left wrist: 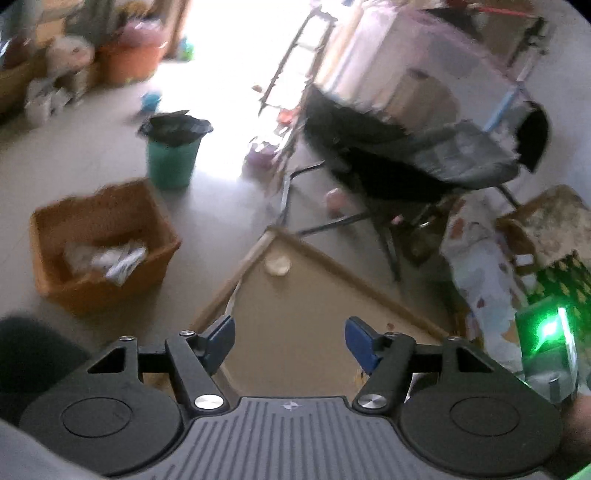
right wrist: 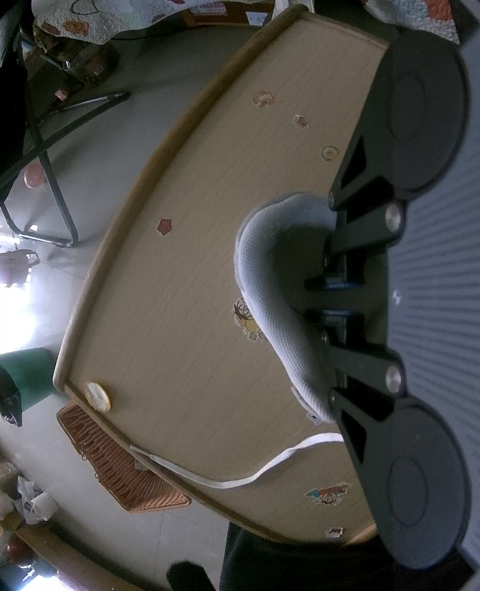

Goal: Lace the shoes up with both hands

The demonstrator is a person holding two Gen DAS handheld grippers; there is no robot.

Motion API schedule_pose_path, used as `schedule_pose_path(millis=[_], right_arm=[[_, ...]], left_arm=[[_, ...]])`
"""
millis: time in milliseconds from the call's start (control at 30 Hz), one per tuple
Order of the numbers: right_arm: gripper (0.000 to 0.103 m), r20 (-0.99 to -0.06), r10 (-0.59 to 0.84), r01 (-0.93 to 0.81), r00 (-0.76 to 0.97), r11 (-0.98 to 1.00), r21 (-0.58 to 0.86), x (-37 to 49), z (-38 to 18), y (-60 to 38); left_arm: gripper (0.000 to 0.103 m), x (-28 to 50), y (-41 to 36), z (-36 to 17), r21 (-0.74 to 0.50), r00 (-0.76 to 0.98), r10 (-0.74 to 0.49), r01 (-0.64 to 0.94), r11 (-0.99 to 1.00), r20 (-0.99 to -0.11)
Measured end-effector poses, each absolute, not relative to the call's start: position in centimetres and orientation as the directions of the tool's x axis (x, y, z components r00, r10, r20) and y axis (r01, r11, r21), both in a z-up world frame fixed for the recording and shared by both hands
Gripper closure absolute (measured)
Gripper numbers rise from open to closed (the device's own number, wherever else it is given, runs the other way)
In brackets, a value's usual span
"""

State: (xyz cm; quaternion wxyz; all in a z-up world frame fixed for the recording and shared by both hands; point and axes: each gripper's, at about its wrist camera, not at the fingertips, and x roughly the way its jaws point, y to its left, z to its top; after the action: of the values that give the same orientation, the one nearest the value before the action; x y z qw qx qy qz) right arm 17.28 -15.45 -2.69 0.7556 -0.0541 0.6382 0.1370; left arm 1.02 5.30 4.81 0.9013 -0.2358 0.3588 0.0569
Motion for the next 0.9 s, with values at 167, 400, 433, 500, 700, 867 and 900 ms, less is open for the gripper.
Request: schedule_pose_path(millis=[167,400,433,500,700,867,900], right_arm=[[0.093,-0.978,0.143,-0.277,0.151,0.956,0.097,17.3,-2.7,-15.5],[0.093,-0.976,0.145,-0.278,0.160,0.956,0.096,17.1,-2.7,-15.5],[0.093,-0.976,0.145,-0.279,0.162,0.955,0.096,17.1,-2.7,-15.5],[0.093,-0.976,0.147,-0.280,0.163,0.955,0.097,17.1,-2.7,-15.5],[0.093,-0.974,0.148,-0.282,0.169,0.955,0.097,17.0,-2.7,-15.5],[0.093,-0.974,0.147,-0.281,0.172,0.955,0.095,17.0,-2.8,-15.5],[0.093,-0.974,0.147,-0.281,0.172,0.955,0.094,17.0,-2.8,-15.4]], left_arm=[[0.040,-0.2,6.5,1.7,-0.695,0.677,-0.299,-0.441,0.568,-0.673],[0.047,-0.7,5.3,-1.9,-0.670,0.541,-0.397,-0.561,0.486,-0.741],[0.047,-0.5,5.6,-2.5,-0.674,0.528,-0.419,-0.578,0.460,-0.739],[0.047,-1.1,5.7,-3.7,-0.686,0.514,-0.462,-0.615,0.388,-0.723],[0.047,-3.3,4.9,-7.0,-0.704,0.537,-0.513,-0.680,0.207,-0.670],[0.074,-5.3,3.4,-7.8,-0.688,0.549,-0.531,-0.720,0.093,-0.646],[0.079,-5.5,3.3,-7.9,-0.690,0.553,-0.533,-0.719,0.083,-0.640]])
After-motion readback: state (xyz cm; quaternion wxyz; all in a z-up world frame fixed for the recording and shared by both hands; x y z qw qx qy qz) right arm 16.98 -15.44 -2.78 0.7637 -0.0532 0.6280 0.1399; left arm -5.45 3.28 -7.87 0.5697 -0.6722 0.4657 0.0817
